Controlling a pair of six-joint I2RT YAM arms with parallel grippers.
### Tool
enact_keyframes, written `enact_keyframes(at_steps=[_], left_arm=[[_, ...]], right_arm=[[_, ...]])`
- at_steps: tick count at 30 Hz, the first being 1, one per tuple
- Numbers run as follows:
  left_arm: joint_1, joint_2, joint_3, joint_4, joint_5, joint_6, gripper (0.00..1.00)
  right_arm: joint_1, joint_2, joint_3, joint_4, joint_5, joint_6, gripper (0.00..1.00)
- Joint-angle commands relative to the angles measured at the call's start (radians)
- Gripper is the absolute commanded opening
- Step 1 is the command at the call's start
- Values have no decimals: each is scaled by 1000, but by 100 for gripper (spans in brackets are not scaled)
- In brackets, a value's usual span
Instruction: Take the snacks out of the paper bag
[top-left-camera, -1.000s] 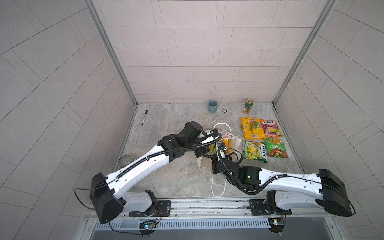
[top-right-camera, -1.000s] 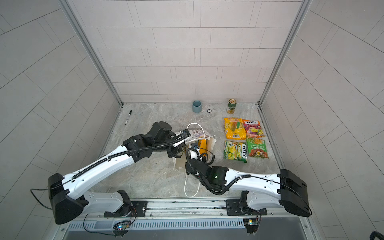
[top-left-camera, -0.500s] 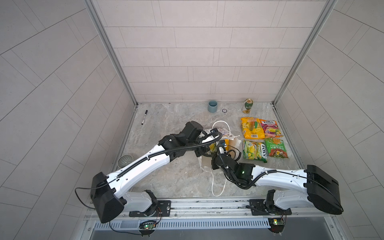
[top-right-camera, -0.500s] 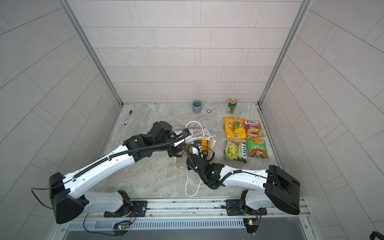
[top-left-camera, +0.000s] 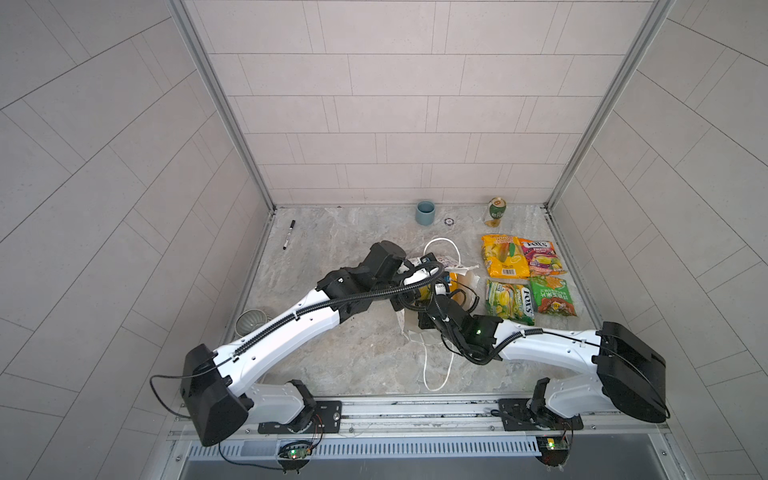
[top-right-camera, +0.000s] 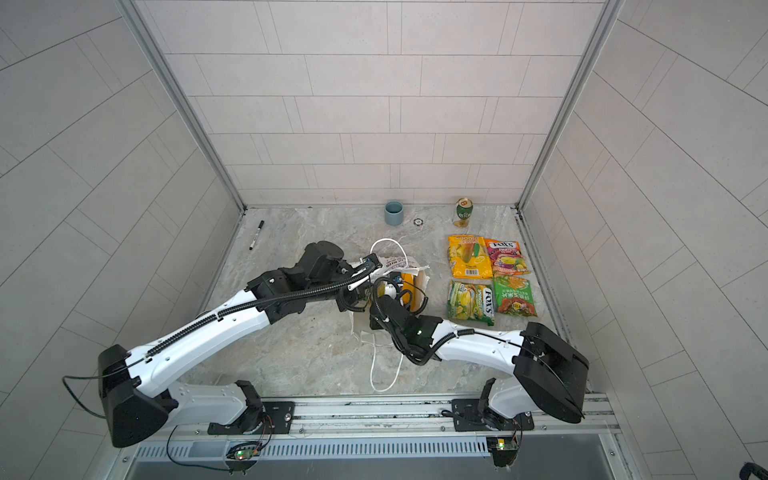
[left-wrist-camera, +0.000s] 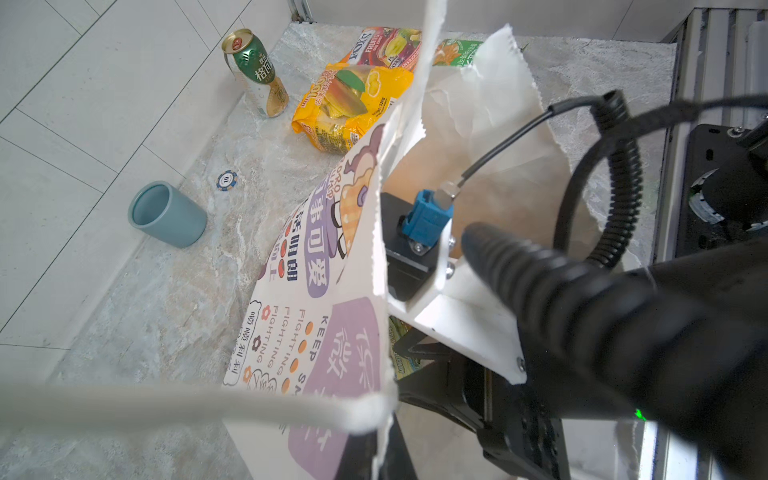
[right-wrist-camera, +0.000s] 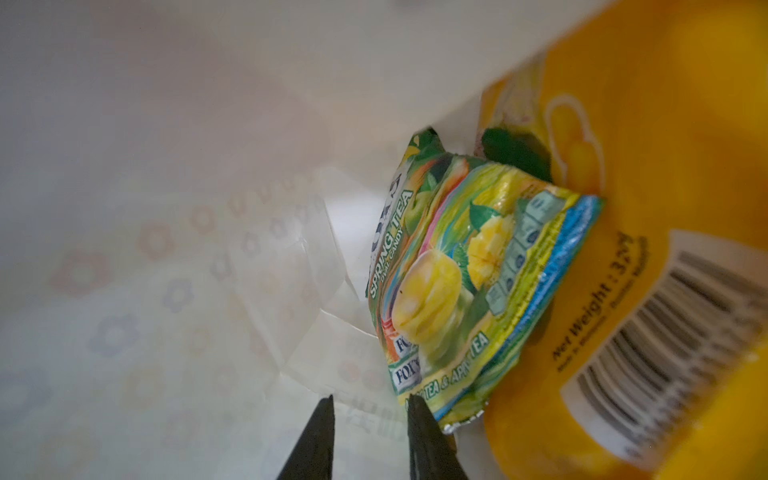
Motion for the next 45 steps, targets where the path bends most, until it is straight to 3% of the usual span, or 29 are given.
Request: enact_keyframes(at_steps=[1,15,26,30,33,38,45], left_arm=[[-8,2,-8,-23,44,-4,0],[-7,0,-11,-25,41,5,0],[-7,-9,-16,-28,38,13,0],[-7,-15,-18,-27,42,15,0],[-7,-15,-19,-27,46,15,0],[-7,-19,-23,-27,41,16,0],[-7,-20,-29,-20,20,16,0]], right_arm=[[-13,18,29,-74,19,74,34],[-47,101,81,-167,39,147,43],[-62,202,158,-200,97,249,40],[-66,244,189,-217,122,277,31],[-71,260,205,-217,128,296,16],[-73,256,221,-237,174,293,1],[-79,155,164,-78,59,140,0]])
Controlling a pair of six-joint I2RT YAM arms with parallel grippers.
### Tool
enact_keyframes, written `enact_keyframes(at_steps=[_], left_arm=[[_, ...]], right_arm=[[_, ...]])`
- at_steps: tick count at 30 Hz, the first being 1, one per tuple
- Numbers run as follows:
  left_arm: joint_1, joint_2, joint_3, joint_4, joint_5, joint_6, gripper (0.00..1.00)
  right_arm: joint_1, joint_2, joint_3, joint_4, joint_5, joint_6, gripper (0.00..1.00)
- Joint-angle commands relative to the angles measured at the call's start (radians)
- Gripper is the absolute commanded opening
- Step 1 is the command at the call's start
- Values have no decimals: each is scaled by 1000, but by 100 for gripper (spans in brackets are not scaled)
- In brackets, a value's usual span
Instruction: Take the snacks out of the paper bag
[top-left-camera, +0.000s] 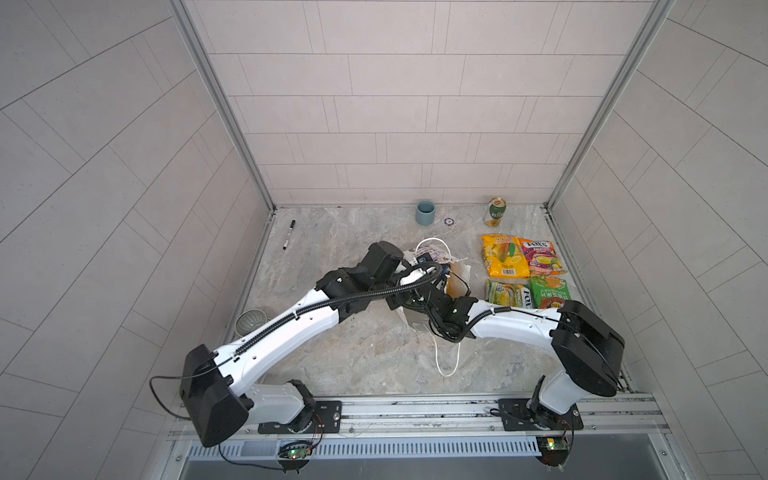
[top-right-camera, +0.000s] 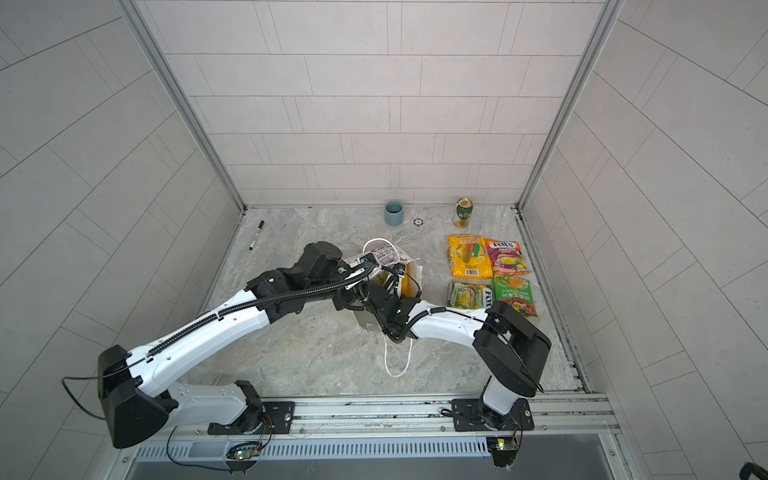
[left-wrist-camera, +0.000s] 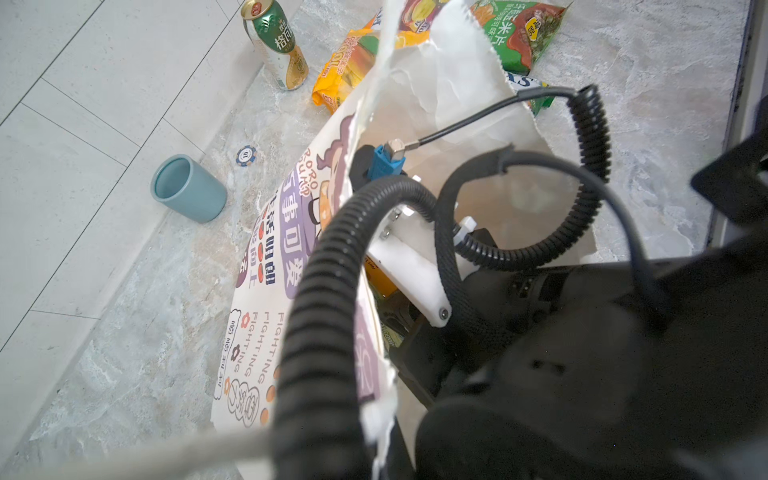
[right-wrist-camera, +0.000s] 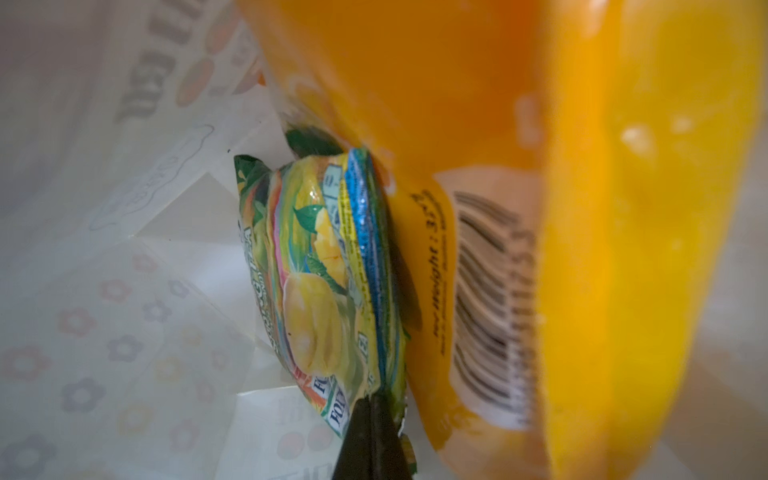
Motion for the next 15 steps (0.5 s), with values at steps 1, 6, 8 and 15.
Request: enact_keyframes(at_steps=[1,6,8,15], left_arm=[[-23,-16,-9,-8,70,-1,0],[-24,-11,-8,-8,67,-1,0],[-23,-11,-7,-10,66,-1,0],[-24,-5,-4,-15,61,1,0]], right_arm=[[-7,-83,-32,74,-50,-93,0],[-4,-220,-114,130,-98,-171,0],[0,-267,-144,151,-112,-206,0],[4,-360,-212,152,-130,-230,0]])
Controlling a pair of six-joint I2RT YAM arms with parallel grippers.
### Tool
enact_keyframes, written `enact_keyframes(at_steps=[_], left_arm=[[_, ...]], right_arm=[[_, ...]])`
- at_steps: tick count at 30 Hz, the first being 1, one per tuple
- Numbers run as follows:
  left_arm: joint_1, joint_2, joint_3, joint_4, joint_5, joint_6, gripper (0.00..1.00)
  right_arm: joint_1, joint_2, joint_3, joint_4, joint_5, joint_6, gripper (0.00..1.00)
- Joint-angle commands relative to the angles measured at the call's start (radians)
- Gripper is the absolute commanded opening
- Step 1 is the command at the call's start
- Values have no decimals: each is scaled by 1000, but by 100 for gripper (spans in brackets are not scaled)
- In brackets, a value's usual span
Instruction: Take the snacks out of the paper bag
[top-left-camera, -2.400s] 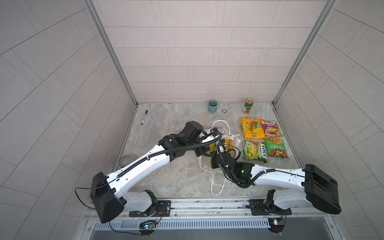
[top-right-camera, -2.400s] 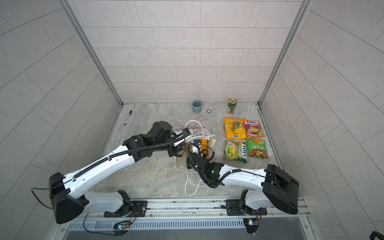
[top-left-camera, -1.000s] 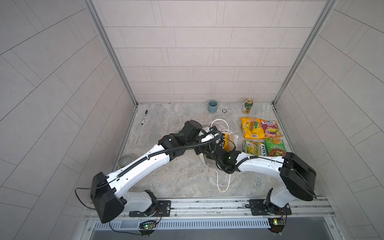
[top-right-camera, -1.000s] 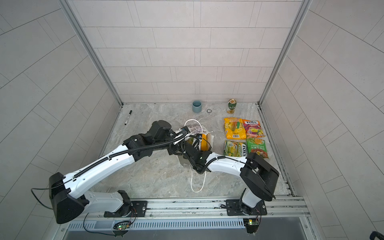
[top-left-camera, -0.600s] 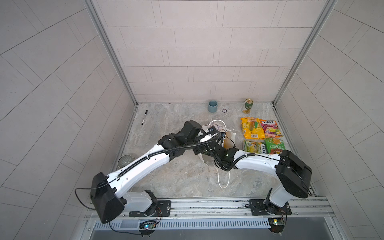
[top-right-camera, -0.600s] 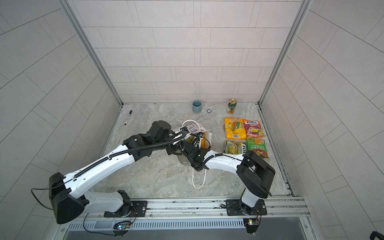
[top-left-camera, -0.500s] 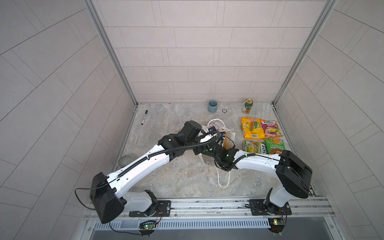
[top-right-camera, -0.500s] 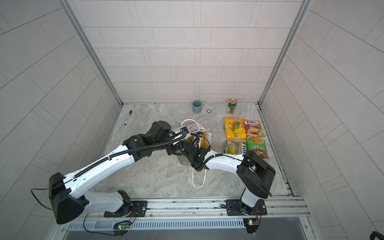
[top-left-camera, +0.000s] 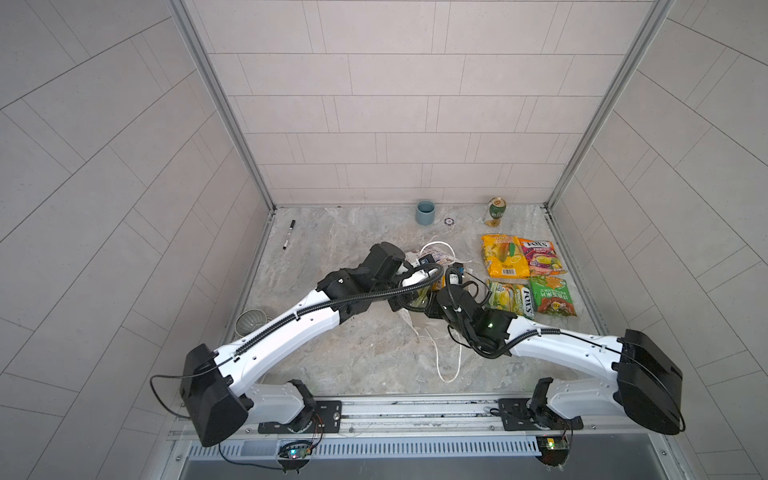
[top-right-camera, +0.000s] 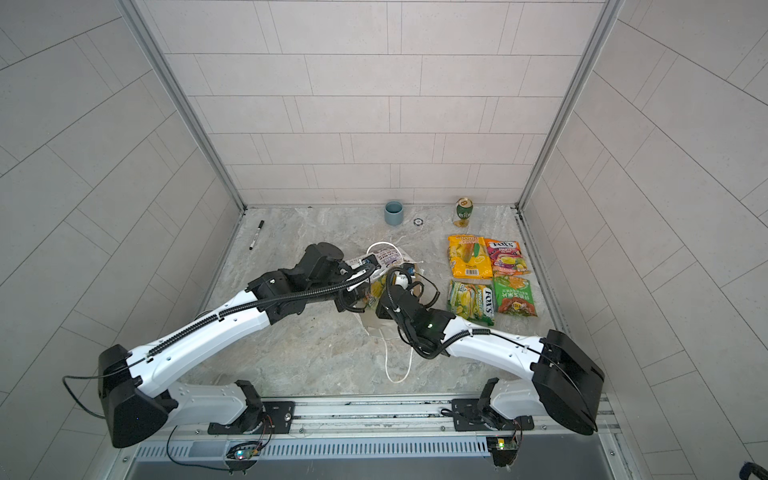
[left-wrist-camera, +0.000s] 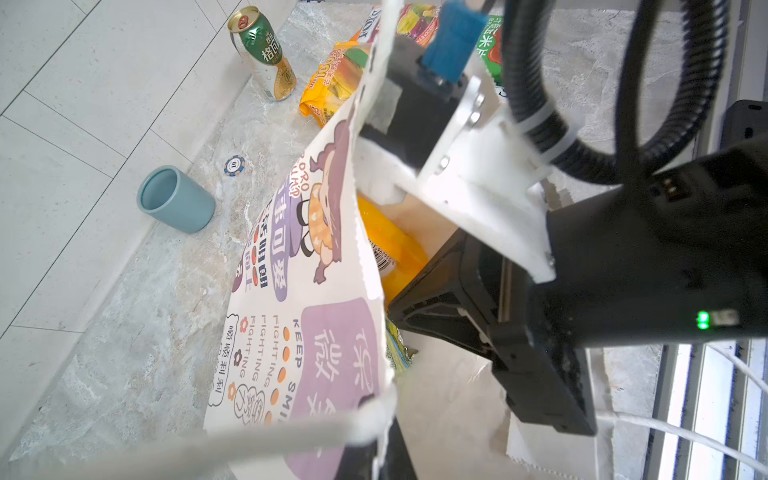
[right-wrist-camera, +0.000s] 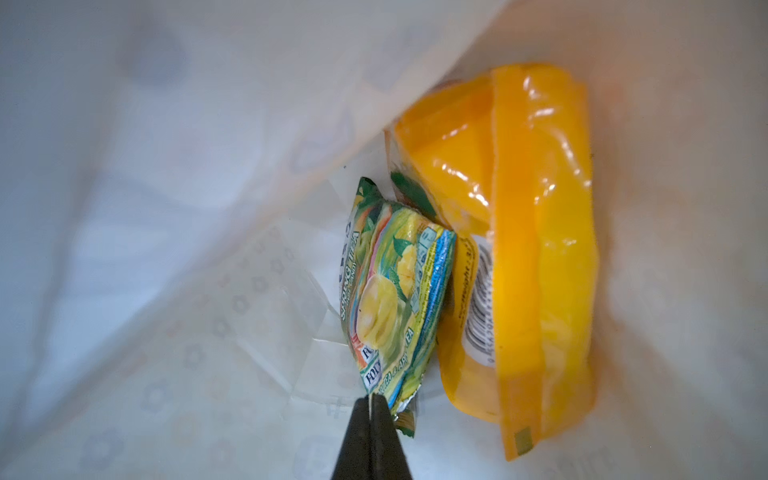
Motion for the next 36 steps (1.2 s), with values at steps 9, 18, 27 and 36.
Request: enact_keyframes(at_steps=[9,18,27,36], left_arm=[[-13,-2,-4,-20,41,3,0],[-13,-6,-4,-21,40,4,0],[-13,-6,-5,-21,46,4,0],[-13,-9,-4,-26,49,4,0]], right_arm=[[22,42,45,-13,-120,44,30],[13,118,65,-130,-107,268,43],[-4,185,122,-143,-101,393,51],[-2,266,192,-163,-72,478,63]])
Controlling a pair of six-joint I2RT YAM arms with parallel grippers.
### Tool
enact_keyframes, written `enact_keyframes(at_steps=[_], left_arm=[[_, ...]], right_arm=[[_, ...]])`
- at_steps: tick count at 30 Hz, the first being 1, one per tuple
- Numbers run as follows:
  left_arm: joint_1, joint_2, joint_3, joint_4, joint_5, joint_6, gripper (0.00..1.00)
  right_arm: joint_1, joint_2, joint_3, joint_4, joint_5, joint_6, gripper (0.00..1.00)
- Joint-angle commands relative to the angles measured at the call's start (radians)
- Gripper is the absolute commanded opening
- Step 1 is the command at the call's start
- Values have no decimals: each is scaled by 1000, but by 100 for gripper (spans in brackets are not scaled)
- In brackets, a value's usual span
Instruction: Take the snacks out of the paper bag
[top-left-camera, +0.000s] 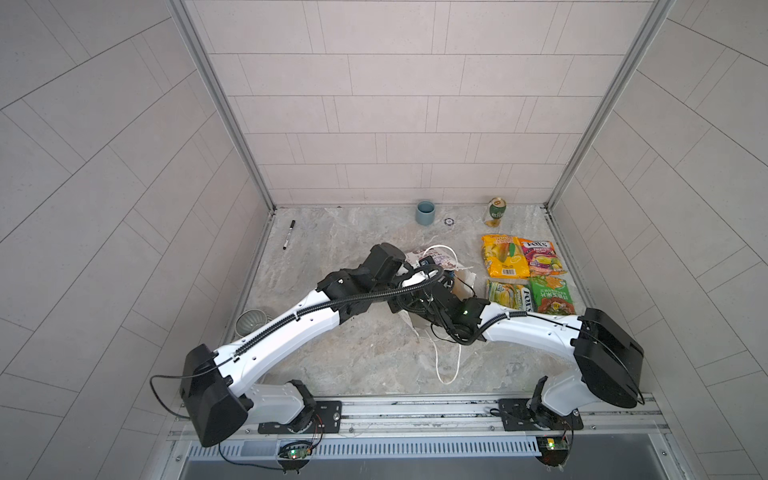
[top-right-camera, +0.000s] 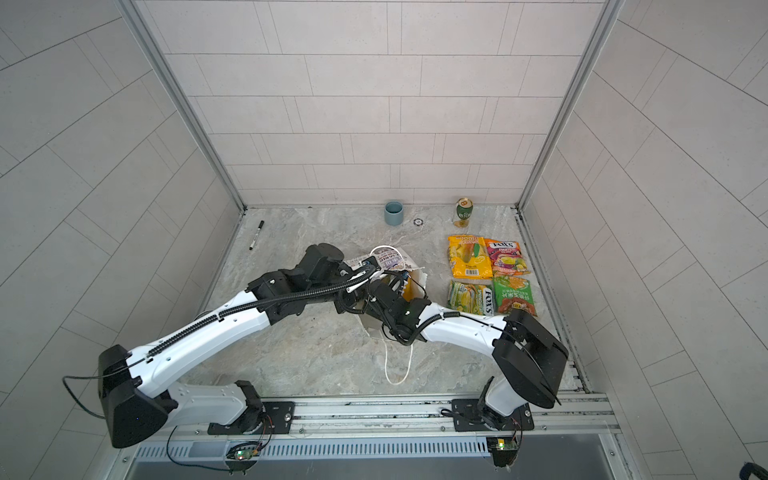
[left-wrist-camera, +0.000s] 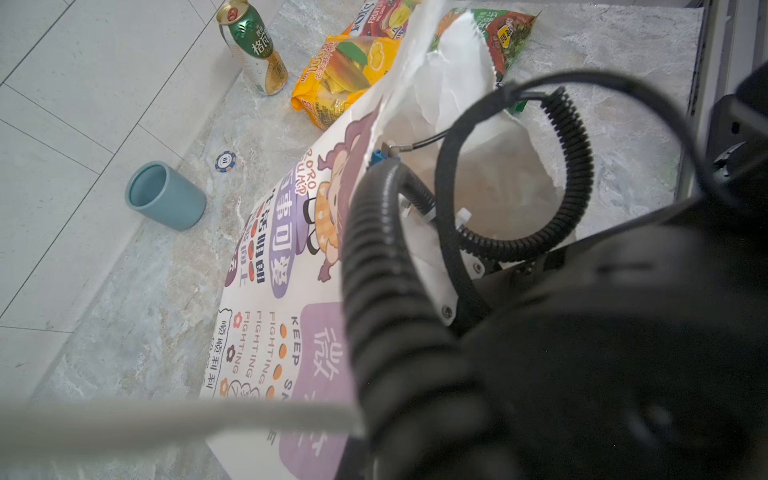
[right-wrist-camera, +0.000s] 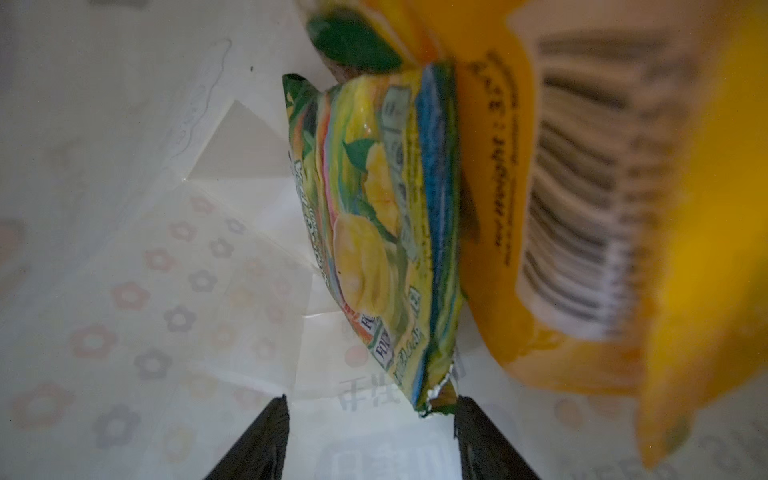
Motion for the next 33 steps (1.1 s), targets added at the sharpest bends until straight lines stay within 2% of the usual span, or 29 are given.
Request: enact_keyframes(at_steps=[1,9,13,21,28,33], left_arm=[[-10,-9,-4,-10,36,9,0],[-10,-8,-1,-13,42,10,0],[-10,-12,-1,-13,41,9,0],[-10,-14,-3,-13,40,7,0],[-10,-14,-6,-10,25,8,0],[-11,-12,-10,-10,7,13,0]], right_arm=[[0,22,4,25,52,67,62],[10,81,13,65,167,49,61],[14,99,26,100,223,5,56],[15,157,71,152,255,-79,13],[18,123,72,173,258,-162,1],[43,47,64,168,262,-260,0]])
